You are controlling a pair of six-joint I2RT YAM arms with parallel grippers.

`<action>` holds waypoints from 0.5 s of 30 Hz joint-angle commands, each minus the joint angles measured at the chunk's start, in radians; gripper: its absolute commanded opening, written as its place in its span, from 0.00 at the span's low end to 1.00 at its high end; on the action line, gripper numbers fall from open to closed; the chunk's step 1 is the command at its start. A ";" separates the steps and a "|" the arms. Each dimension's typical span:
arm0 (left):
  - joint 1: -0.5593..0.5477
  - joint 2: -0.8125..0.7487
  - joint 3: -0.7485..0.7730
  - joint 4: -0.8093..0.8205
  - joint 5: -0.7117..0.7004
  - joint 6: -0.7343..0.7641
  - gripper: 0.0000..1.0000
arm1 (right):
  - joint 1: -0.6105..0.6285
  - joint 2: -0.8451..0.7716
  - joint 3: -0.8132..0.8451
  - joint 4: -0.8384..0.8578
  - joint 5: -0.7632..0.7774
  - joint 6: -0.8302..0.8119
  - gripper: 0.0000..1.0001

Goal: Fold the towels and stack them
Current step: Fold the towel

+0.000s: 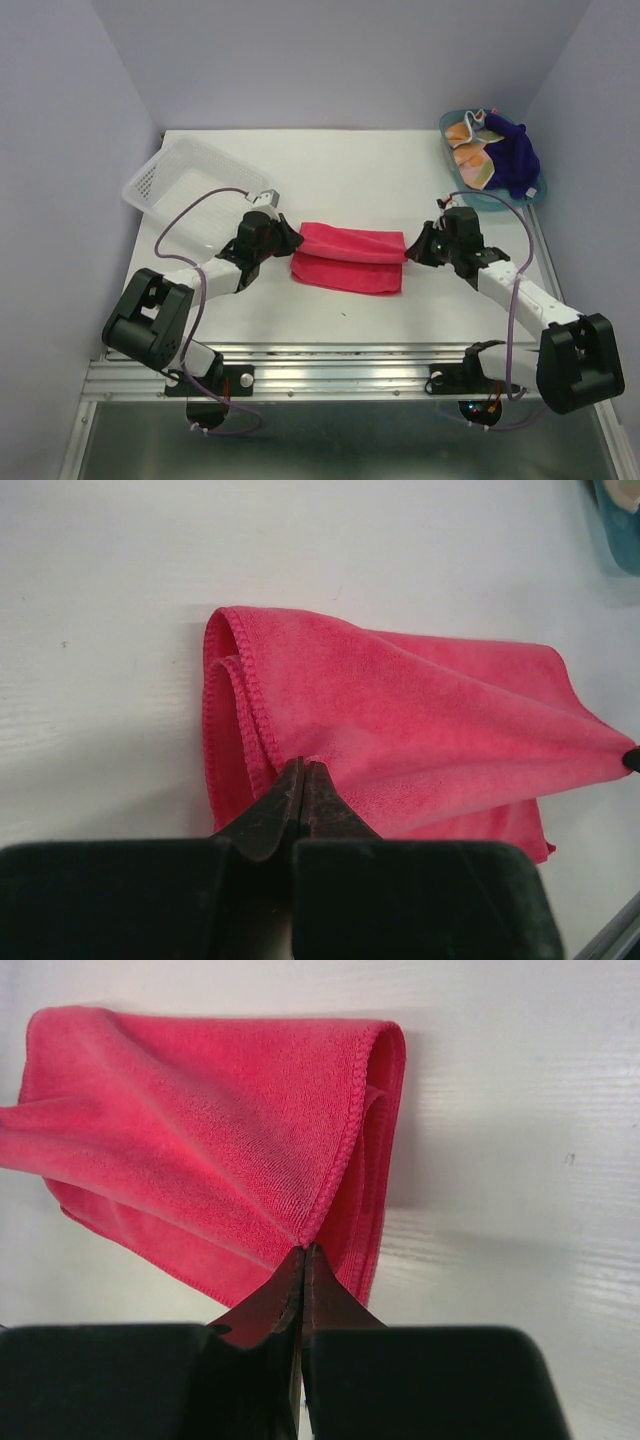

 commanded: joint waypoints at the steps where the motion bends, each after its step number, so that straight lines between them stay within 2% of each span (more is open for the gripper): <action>1: -0.009 -0.089 -0.028 0.054 -0.028 -0.024 0.00 | 0.027 -0.028 -0.045 0.020 -0.011 0.049 0.01; 7: -0.012 -0.113 -0.043 0.029 -0.005 -0.039 0.00 | 0.039 -0.099 -0.058 -0.022 0.037 0.064 0.01; 15: -0.017 -0.159 -0.081 0.014 -0.040 -0.049 0.00 | 0.049 -0.102 -0.092 -0.023 0.014 0.077 0.01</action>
